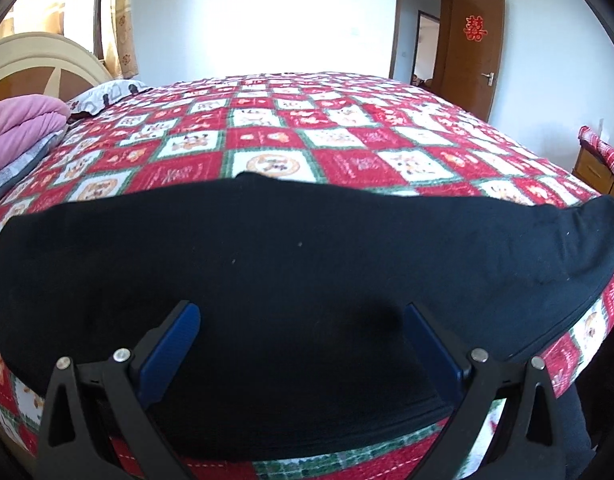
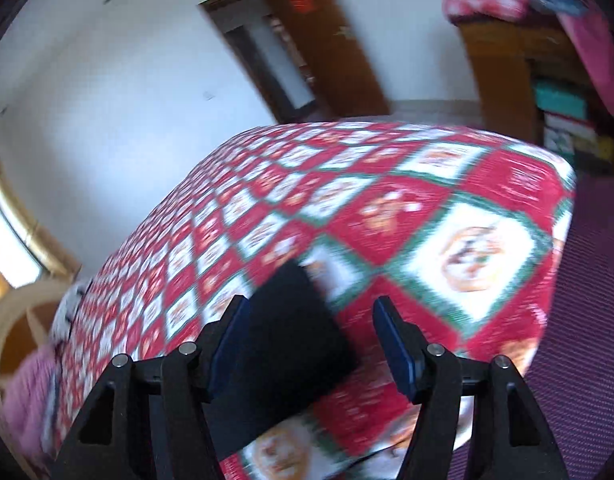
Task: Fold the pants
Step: 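Grasp the end of the black pants with the right tool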
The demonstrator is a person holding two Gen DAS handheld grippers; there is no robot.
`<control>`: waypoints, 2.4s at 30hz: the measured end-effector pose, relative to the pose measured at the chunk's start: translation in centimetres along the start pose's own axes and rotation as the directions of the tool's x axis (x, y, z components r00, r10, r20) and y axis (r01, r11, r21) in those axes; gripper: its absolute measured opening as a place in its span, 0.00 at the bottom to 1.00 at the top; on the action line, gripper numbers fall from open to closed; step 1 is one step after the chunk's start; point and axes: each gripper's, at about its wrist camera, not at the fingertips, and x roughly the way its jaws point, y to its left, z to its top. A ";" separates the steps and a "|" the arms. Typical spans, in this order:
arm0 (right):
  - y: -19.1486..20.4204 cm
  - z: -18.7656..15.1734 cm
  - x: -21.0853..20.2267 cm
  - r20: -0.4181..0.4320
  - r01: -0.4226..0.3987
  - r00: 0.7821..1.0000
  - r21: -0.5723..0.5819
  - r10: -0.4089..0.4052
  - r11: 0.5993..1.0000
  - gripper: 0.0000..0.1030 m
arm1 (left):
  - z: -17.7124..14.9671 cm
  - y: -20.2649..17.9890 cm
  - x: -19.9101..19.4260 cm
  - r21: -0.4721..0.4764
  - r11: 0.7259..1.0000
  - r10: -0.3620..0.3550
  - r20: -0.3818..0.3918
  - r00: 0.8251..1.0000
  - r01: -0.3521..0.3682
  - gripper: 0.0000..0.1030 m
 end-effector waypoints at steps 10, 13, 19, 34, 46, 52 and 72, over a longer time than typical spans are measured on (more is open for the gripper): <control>-1.5 -2.2 0.7 -0.034 -0.066 0.997 0.076 0.069 0.995 0.63 | -0.9 -0.3 -0.2 0.029 0.999 0.017 0.036 0.999 -0.018 1.00; -2.0 -2.9 0.8 -0.028 -0.108 0.993 0.093 0.111 0.990 0.63 | -1.1 -0.3 -0.3 0.027 0.999 0.017 0.043 0.999 -0.018 1.00; -0.9 -3.3 1.1 -0.030 -0.108 0.993 0.056 0.110 0.993 0.63 | -1.3 -0.4 -0.2 0.030 0.999 0.022 0.057 0.998 -0.024 1.00; -0.6 -3.4 1.6 0.029 -0.259 0.966 0.062 0.258 0.964 0.10 | -1.6 -0.2 -0.6 0.017 1.000 0.007 0.077 0.997 -0.008 1.00; 19.0 -7.6 -1.0 -0.066 -0.419 0.900 -0.405 0.431 0.813 0.10 | -1.2 2.7 -2.4 -0.124 0.992 -0.001 0.099 0.995 0.013 1.00; 28.2 -16.1 1.3 -0.254 -0.506 0.858 -0.566 0.446 0.651 0.10 | -1.6 3.8 -2.7 -0.150 0.989 0.008 0.109 0.994 0.009 1.00; 31.3 -31.2 5.7 -0.476 -0.510 0.860 -0.806 0.184 0.299 0.16 | -1.4 4.3 -2.6 -0.169 0.981 -0.083 0.093 0.992 0.098 1.00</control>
